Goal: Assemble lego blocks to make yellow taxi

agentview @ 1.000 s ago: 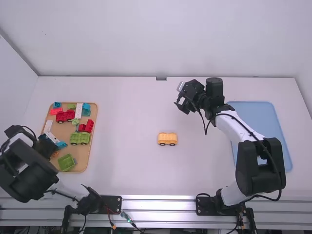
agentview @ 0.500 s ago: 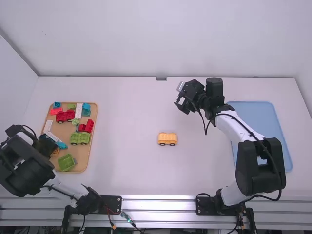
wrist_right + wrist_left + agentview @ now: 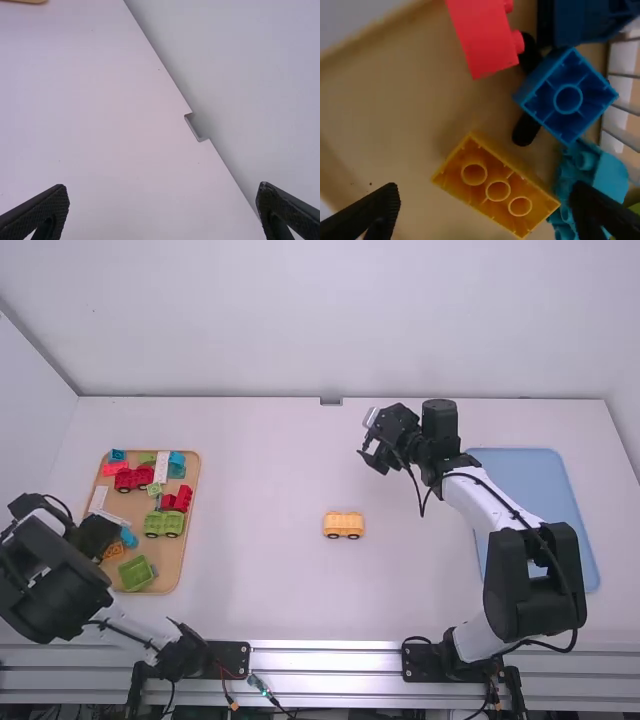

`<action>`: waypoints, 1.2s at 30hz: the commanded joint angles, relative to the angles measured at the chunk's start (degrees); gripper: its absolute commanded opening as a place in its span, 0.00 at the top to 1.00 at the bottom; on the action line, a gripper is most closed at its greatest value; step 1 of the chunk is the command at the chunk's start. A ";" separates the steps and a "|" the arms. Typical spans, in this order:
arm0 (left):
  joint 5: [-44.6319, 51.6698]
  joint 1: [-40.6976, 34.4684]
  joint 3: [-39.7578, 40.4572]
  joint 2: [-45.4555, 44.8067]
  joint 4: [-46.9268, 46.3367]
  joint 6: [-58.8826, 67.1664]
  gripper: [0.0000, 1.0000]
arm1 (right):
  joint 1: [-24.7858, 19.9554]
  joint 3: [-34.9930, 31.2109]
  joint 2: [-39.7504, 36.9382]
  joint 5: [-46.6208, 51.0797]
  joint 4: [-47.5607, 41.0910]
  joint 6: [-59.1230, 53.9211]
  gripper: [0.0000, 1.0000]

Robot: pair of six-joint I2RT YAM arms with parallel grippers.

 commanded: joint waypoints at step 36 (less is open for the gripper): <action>-6.32 -6.60 0.63 1.05 -2.60 -36.00 0.22 | -1.36 -0.13 0.44 0.04 -2.10 0.42 0.01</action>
